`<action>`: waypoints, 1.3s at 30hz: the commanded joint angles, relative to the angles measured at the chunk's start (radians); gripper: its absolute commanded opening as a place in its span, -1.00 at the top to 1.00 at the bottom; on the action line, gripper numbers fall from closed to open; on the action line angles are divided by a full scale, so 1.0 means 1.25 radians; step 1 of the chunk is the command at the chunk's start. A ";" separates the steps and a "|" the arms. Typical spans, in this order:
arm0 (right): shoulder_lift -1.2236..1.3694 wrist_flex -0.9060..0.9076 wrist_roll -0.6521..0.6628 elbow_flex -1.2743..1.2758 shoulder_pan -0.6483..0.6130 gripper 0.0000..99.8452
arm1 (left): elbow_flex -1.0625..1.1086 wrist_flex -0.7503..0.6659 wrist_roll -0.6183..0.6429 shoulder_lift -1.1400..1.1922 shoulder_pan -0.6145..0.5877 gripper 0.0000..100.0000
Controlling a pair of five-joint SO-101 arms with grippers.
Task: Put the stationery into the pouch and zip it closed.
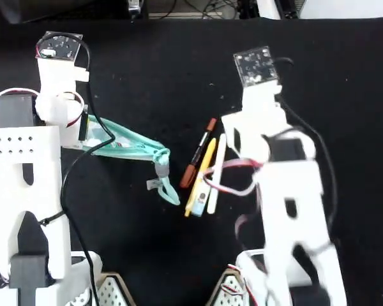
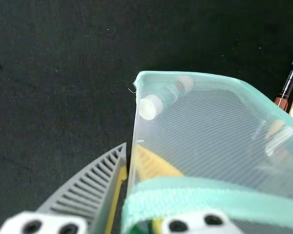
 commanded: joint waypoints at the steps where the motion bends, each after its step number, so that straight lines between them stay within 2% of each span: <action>1: 0.188 -0.032 -0.039 -0.031 0.010 0.58 | 0.007 0.006 0.009 0.033 0.018 0.94; 7: 0.477 -0.029 -0.060 -0.154 -0.006 0.58 | 0.007 0.006 0.010 0.034 0.021 0.94; 12: 0.627 -0.028 -0.060 -0.244 -0.012 0.58 | 0.007 0.006 0.010 0.034 0.021 0.94; 21: 0.570 0.014 -0.091 -0.258 -0.014 0.58 | 0.007 0.005 0.010 0.034 0.021 0.94; 27: 0.532 0.033 -0.097 -0.257 -0.075 0.58 | 0.007 0.005 0.010 0.034 0.021 0.94; 33: 0.541 -0.001 -0.097 -0.242 -0.106 0.58 | 0.008 0.005 0.010 0.034 0.021 0.94; 39: 0.541 -0.027 -0.092 -0.201 -0.103 0.67 | 0.008 0.005 0.010 0.034 0.021 0.94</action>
